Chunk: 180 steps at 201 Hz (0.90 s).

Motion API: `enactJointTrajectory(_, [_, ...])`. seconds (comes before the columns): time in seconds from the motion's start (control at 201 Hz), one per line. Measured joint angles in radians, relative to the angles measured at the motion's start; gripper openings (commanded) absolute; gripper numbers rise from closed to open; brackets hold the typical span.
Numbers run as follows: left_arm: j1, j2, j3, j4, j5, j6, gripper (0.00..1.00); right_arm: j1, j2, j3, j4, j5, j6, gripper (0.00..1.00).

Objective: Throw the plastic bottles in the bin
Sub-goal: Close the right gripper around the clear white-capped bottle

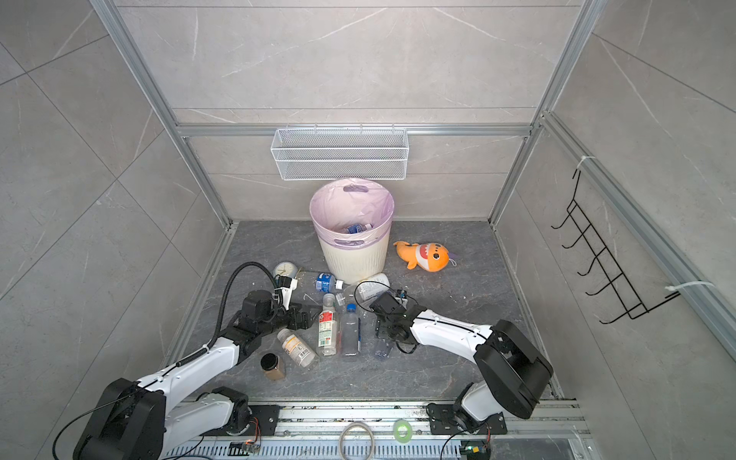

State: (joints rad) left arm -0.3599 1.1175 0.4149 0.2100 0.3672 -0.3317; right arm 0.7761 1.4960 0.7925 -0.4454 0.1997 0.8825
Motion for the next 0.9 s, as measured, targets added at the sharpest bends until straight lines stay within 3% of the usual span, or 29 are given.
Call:
enactJointTrajectory(0.149, [0.000,-0.033,0.000,0.000,-0.027,0.000,0.97,0.000,-0.003,-0.006,-0.016,0.014,-0.007,0.75])
enactJointTrajectory(0.353, [0.000,-0.050,0.000,-0.001,-0.053,0.000,0.97,-0.007,-0.057,-0.032,-0.052,0.044,-0.022,0.57])
enactJointTrajectory(0.896, [0.000,-0.050,0.000,0.000,-0.055,0.000,0.97,-0.036,-0.344,-0.111,-0.105,0.079,-0.099,0.50])
